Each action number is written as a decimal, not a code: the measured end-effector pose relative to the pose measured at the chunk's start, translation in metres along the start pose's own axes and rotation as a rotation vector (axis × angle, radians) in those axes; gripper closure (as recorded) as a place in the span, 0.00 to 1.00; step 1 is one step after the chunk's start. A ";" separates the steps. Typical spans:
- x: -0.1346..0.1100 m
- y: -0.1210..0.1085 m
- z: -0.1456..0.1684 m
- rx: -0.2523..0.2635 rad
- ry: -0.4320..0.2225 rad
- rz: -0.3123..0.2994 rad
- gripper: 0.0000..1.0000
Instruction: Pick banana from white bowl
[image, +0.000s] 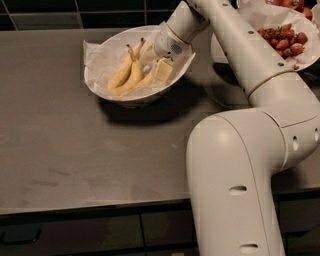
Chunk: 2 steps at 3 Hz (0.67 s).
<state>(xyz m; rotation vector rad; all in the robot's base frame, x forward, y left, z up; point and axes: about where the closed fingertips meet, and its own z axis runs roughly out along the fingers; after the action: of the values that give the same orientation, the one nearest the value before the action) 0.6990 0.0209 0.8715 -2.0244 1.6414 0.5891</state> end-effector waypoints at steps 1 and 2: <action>0.000 0.000 0.001 -0.003 -0.001 0.001 0.16; -0.004 -0.001 0.008 -0.018 -0.001 -0.005 0.33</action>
Offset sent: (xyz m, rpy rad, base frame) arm -0.0114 0.0048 -0.0017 -0.0312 0.0504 0.0537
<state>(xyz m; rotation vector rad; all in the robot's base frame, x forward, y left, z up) 0.6985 0.0294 0.8673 -2.0398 1.6364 0.6046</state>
